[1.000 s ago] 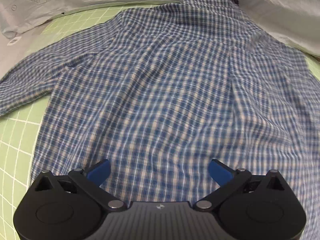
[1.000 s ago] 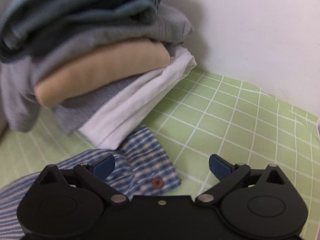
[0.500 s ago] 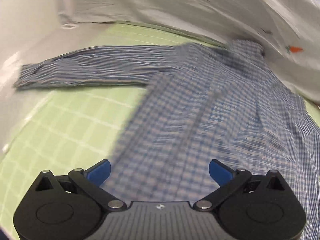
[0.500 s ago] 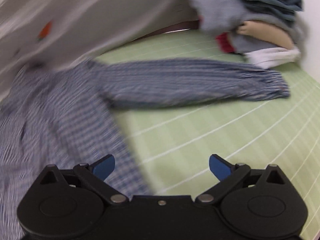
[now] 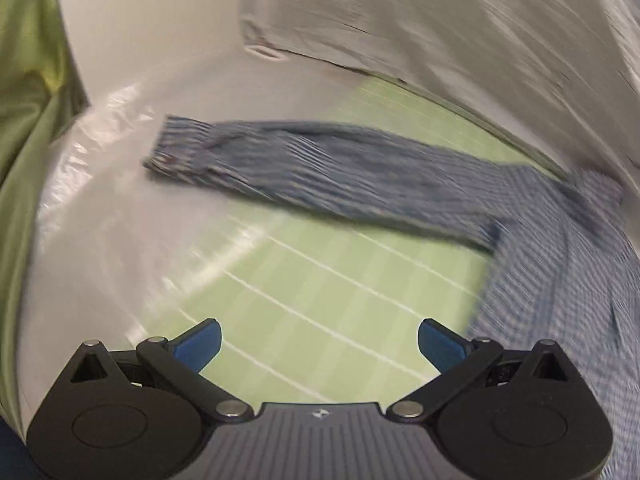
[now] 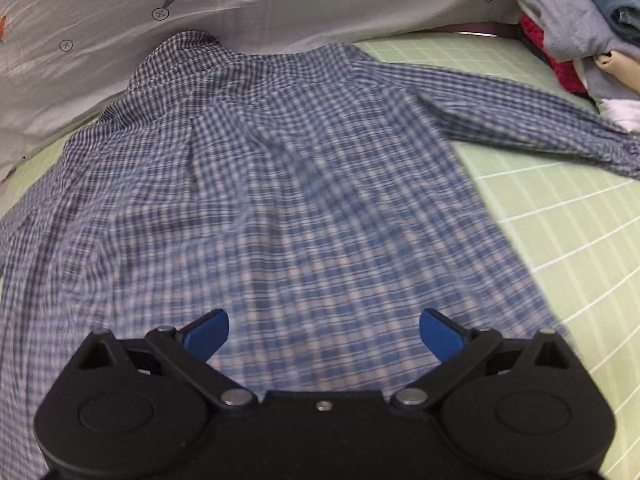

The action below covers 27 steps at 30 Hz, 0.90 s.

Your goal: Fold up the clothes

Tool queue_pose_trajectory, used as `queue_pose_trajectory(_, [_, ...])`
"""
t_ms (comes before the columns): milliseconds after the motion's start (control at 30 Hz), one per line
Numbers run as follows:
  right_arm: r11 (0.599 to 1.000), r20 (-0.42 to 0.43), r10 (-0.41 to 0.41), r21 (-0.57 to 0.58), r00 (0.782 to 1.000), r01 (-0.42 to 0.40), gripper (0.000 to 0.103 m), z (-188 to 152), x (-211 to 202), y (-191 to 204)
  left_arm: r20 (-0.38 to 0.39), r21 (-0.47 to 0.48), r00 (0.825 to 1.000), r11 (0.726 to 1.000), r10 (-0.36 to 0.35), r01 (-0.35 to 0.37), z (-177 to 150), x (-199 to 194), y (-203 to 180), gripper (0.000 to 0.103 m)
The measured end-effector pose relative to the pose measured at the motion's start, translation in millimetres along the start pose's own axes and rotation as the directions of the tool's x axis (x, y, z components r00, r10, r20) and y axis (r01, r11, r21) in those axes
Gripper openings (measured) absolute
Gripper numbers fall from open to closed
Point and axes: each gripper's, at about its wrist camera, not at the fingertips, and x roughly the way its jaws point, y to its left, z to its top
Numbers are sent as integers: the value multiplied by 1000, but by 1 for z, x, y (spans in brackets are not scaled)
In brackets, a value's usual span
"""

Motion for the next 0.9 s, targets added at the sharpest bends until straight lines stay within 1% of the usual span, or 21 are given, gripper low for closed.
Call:
queue_pose_trajectory(133, [999, -21, -35, 35, 999, 36, 103, 0, 6, 18, 14, -33, 999, 999, 34, -34, 32, 22, 26, 103])
queue_pose_trajectory(267, [995, -38, -83, 55, 996, 85, 103, 8, 11, 25, 35, -108, 997, 992, 66, -62, 66, 48, 50, 103])
queue_pose_trajectory(333, [991, -42, -121, 52, 992, 124, 103, 15, 12, 29, 38, -123, 996, 990, 81, -76, 80, 62, 67, 101])
queue_pose_trajectory(400, [987, -48, -147, 55, 988, 149, 103, 20, 10, 32, 44, -122, 995, 989, 88, -82, 92, 75, 78, 97])
queue_pose_trajectory(500, [989, -69, -132, 63, 989, 136, 103, 24, 8, 37, 49, -120, 992, 987, 113, -106, 105, 92, 87, 96])
queue_pose_trajectory(567, [989, -76, -126, 62, 989, 131, 103, 24, 6, 41, 44, -105, 990, 986, 138, -133, 109, 105, 92, 96])
queue_pose_trajectory(633, [989, -83, -127, 59, 988, 132, 103, 23, 5, 45, 27, -92, 985, 981, 173, -170, 111, 115, 97, 94])
queue_pose_trajectory(667, [989, -86, -132, 62, 988, 137, 103, 24, 5, 45, 19, -90, 984, 980, 178, -175, 111, 119, 100, 90])
queue_pose_trajectory(733, [986, -91, -141, 76, 986, 148, 103, 24, 4, 45, 19, -101, 987, 982, 161, -159, 110, 120, 107, 89])
queue_pose_trajectory(767, [985, -93, -146, 84, 985, 154, 103, 25, 4, 44, 25, -100, 987, 983, 158, -154, 110, 118, 108, 85])
queue_pose_trajectory(800, [983, -93, -150, 90, 984, 159, 103, 24, 3, 44, 32, -90, 986, 983, 162, -158, 109, 117, 109, 76])
queue_pose_trajectory(833, [982, -93, -154, 93, 984, 162, 103, 24, 3, 43, 41, -77, 985, 983, 168, -165, 108, 115, 109, 70])
queue_pose_trajectory(867, [982, -95, -157, 93, 983, 166, 103, 23, 2, 42, 50, -66, 984, 983, 172, -169, 107, 113, 109, 59])
queue_pose_trajectory(900, [982, -97, -159, 90, 982, 168, 103, 23, 2, 41, 57, -56, 984, 985, 168, -165, 105, 112, 109, 52])
